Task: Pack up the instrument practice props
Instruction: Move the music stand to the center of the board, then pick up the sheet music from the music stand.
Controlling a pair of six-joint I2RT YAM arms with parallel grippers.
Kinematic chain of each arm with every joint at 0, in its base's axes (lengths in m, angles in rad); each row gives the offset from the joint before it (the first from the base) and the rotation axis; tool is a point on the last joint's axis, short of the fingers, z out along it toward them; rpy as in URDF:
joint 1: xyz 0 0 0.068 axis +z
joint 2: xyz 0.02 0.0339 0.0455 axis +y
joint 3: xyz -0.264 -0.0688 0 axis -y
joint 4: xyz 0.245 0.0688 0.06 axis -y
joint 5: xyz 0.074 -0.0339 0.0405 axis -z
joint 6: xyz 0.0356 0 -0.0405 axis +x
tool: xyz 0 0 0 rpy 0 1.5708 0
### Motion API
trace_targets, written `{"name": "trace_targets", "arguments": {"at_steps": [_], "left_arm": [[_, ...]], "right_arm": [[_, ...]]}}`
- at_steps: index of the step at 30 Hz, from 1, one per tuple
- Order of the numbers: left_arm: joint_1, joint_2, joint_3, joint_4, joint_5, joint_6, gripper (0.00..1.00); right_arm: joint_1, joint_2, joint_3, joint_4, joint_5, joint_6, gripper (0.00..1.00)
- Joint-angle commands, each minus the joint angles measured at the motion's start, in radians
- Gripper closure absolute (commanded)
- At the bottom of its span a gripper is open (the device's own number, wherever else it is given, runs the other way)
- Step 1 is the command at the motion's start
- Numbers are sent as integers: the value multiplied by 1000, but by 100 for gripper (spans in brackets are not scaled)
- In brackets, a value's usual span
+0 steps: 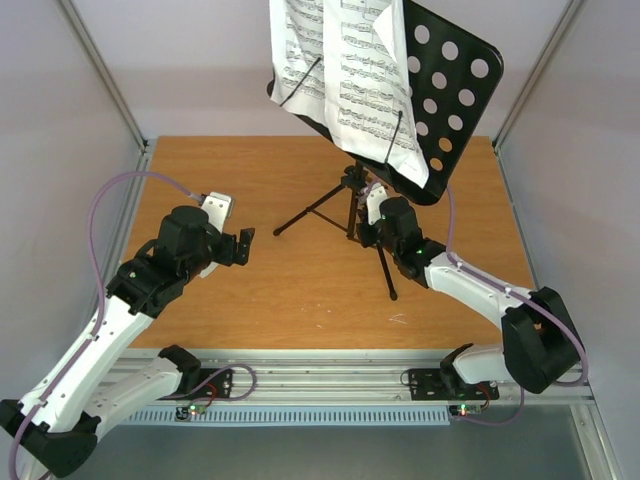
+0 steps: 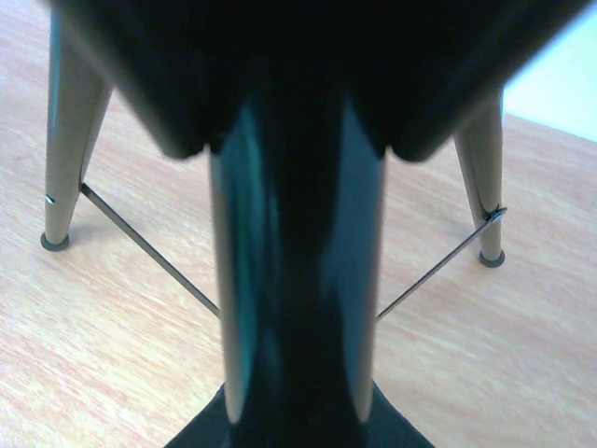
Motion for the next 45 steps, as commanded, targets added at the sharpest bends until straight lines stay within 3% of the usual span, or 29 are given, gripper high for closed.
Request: {"name": "trace_targets", "arguments": {"at_steps": [1,9,14,15,21,26,29,37,42,45], "left_arm": [[1,-13,3,11,-4,9,1],[1,-14,2,11,-5,9,1],[1,-13,1,11,-4,9,1],[1,-11,1,11,-3,9,1],[1,-5,1,11,-6,10,1],[1,-6,1,12,-11,10,1],[1,-13,0,18,-11,11,1],[1,-77,-22,63,30,15,1],[0,-88,4,89,178,0,1],[-1,-89,28,115,234,1,0]], "right_arm": [[-13,67,24,152,-178,-130,99],[-76,155,98,152,-361,-160,99],[-87,157,108,108,-371,-209,99],[-91,154,106,103,-369,-208,95],[-91,119,81,112,-361,-186,50],[-91,51,36,111,-338,-174,30],[-91,-15,7,76,-339,-163,20],[-91,-360,-256,-5,-271,20,17],[-91,-655,-286,-232,-105,131,15],[-93,-809,-277,-350,-10,191,4]]}}
